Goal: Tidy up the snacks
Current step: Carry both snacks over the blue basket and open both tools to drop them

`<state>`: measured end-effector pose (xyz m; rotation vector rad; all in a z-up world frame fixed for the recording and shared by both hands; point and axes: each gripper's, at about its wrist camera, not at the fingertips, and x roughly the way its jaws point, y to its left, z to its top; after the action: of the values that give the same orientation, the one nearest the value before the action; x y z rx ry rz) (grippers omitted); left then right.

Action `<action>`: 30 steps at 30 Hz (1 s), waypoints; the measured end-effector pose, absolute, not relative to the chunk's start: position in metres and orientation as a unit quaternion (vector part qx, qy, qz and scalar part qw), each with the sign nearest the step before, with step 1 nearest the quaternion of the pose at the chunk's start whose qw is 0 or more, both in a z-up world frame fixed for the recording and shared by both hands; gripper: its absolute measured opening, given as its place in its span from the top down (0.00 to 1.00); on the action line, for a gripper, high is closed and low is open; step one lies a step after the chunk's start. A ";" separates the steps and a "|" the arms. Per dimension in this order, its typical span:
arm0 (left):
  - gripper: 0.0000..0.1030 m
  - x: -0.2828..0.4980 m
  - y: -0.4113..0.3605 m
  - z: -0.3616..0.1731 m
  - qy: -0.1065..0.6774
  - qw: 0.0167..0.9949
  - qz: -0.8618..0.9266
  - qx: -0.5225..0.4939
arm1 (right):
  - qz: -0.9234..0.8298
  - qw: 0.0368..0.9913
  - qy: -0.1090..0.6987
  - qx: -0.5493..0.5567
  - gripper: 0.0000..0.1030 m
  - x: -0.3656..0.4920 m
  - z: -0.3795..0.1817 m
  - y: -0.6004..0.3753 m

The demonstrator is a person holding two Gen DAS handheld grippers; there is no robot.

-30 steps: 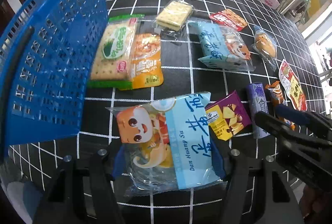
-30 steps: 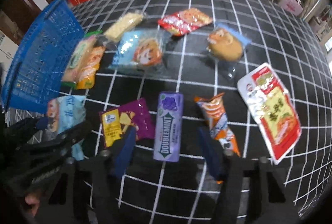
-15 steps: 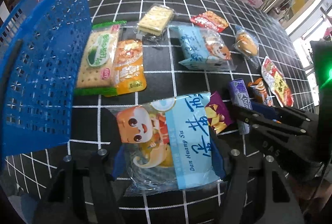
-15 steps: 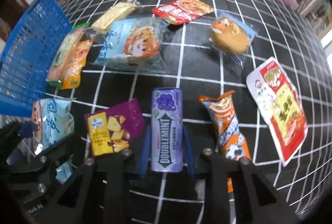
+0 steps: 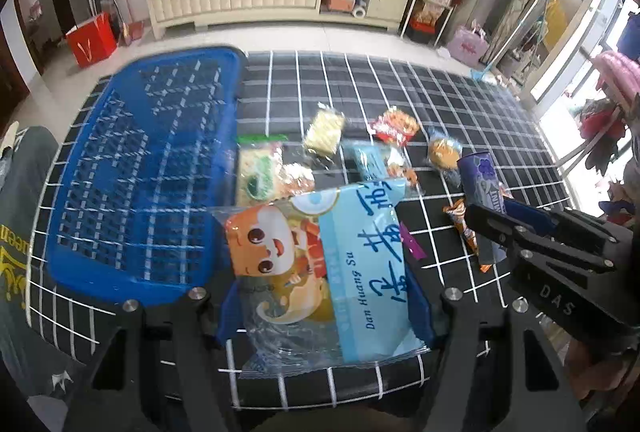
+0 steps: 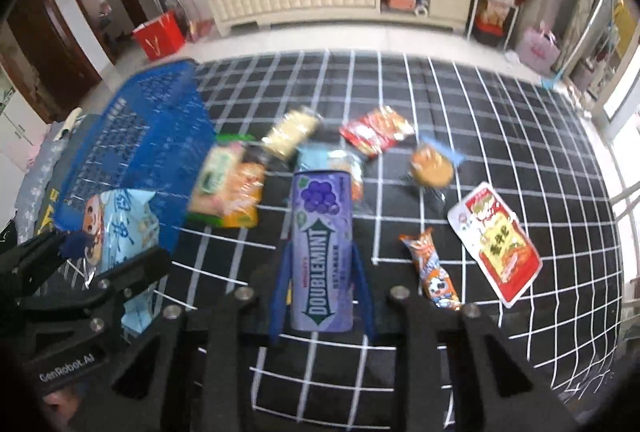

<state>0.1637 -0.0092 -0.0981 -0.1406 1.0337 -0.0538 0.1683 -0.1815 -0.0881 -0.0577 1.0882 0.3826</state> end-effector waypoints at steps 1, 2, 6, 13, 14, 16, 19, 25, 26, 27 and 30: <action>0.38 0.159 -0.003 -0.091 0.489 0.869 -0.028 -0.070 | 0.184 0.839 0.511 -0.024 0.67 0.165 -0.083 -0.181; 0.38 0.155 0.003 -0.084 0.484 0.872 -0.027 -0.070 | 0.188 0.841 0.507 -0.021 0.67 0.162 -0.077 -0.178; 0.38 0.144 0.024 -0.066 0.469 0.881 -0.017 -0.056 | 0.200 0.849 0.488 -0.024 0.67 0.150 -0.054 -0.154; 0.38 0.137 0.068 -0.046 0.454 0.889 -0.002 -0.062 | 0.236 0.848 0.473 -0.031 0.67 0.145 -0.032 -0.106; 0.38 0.138 0.075 -0.044 0.452 0.890 0.004 -0.063 | 0.242 0.847 0.473 -0.034 0.67 0.146 -0.031 -0.098; 0.38 0.140 0.090 -0.042 0.451 0.890 0.013 -0.065 | 0.253 0.844 0.472 -0.040 0.67 0.148 -0.029 -0.083; 0.38 0.146 0.111 -0.044 0.461 0.885 0.019 -0.068 | 0.269 0.839 0.471 -0.044 0.67 0.155 -0.028 -0.062; 0.38 0.169 0.144 -0.061 0.480 0.874 0.029 -0.070 | 0.294 0.825 0.480 -0.058 0.67 0.172 -0.038 -0.018; 0.38 0.173 0.149 -0.067 0.488 0.869 0.028 -0.076 | 0.297 0.821 0.484 -0.060 0.67 0.175 -0.041 -0.012; 0.38 0.176 0.152 -0.070 0.493 0.866 0.028 -0.078 | 0.303 0.815 0.489 -0.062 0.67 0.179 -0.046 -0.003; 0.38 0.187 0.156 -0.083 0.506 0.859 0.033 -0.068 | 0.305 0.808 0.499 -0.074 0.67 0.191 -0.061 0.011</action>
<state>0.1867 0.1564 -0.0834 -0.1432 1.0620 0.0690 0.1910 0.0109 -0.0607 -0.1579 1.0673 0.6514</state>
